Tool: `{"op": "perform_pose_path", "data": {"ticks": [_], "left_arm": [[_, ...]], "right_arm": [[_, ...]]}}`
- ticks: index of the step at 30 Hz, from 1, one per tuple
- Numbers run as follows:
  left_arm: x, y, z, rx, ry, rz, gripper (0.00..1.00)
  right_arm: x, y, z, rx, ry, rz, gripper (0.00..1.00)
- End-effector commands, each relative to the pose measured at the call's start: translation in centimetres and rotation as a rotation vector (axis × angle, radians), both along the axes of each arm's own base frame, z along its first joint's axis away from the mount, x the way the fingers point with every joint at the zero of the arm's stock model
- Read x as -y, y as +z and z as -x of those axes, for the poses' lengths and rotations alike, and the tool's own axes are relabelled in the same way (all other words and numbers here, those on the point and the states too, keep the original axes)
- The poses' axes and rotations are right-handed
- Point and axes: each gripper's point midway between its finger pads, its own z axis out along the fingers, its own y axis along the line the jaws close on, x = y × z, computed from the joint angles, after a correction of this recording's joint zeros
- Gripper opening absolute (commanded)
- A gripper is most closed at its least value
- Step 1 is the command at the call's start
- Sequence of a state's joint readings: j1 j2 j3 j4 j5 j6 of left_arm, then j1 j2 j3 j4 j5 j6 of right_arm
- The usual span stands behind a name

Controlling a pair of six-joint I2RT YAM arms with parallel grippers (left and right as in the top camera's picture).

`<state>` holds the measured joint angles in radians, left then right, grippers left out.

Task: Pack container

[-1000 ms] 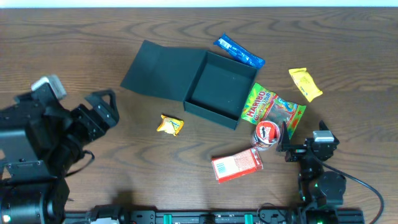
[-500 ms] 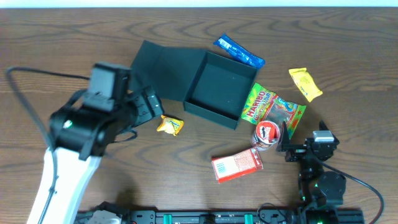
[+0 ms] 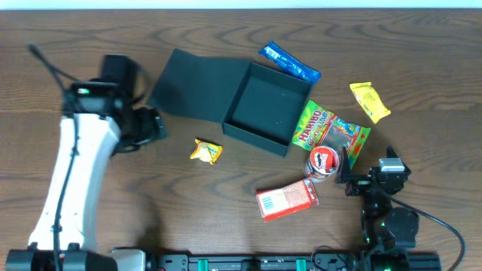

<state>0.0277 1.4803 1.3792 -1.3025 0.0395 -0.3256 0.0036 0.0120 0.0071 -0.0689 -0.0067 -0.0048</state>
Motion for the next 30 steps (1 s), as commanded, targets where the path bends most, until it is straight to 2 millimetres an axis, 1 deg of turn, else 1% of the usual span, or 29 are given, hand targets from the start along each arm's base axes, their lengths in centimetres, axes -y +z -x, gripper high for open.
{"op": "perform_pose_path", "data": {"ticks": [1,3,5,8,10,13,15,16,18,20,22,24,25,27,30], "left_arm": [[-2.3,0.4,1.0,-0.012,0.029,0.111,0.95],[-5.4,0.4,2.5,-0.039,0.16,0.126,0.95],[-7.2,0.4,3.6,-0.044,0.237,0.159,0.95],[-9.3,0.5,5.1,-0.043,0.343,0.204,0.95],[-9.9,0.7,5.5,-0.027,0.402,0.243,0.95],[-10.6,0.7,5.8,-0.023,0.485,0.252,0.95],[-10.6,0.7,5.8,-0.021,0.486,0.252,0.95],[-10.6,0.7,5.8,-0.022,0.484,0.25,0.95],[-10.9,0.6,6.0,-0.029,0.485,0.234,0.95],[-10.9,0.6,5.9,-0.029,0.485,0.234,0.95],[-10.9,0.6,6.0,-0.029,0.485,0.234,0.95],[-10.9,0.6,5.9,-0.029,0.485,0.234,0.95],[-10.9,0.6,6.0,-0.029,0.485,0.234,0.95],[-10.9,0.6,5.9,-0.029,0.485,0.234,0.95],[-10.9,0.6,6.0,-0.029,0.485,0.234,0.95]], "right_arm": [[0.5,-0.1,0.0,-0.002,-0.02,-0.003,0.99],[0.5,-0.1,0.0,-0.002,-0.02,-0.003,0.99],[0.5,-0.1,0.0,-0.002,-0.02,-0.003,0.99],[0.5,-0.1,0.0,-0.002,-0.02,-0.003,0.99],[0.5,-0.1,0.0,-0.002,-0.02,-0.003,0.99],[0.5,-0.1,0.0,-0.002,-0.02,-0.003,0.99],[0.5,0.1,0.0,0.007,-0.021,-0.003,0.99],[0.5,0.5,0.0,0.024,-0.021,-0.003,0.99],[1.0,0.7,0.0,0.029,-0.05,0.0,0.99],[0.7,2.4,0.0,0.101,-0.035,-0.046,0.99],[-0.4,5.6,0.4,0.198,0.03,-0.053,0.99],[-0.7,8.9,1.2,0.252,0.052,-0.05,0.99],[-0.8,10.2,1.8,0.244,0.056,-0.051,0.99],[-0.7,11.8,3.0,0.204,0.047,-0.052,0.99],[0.1,14.2,5.9,0.101,-0.003,-0.056,0.99]]}}
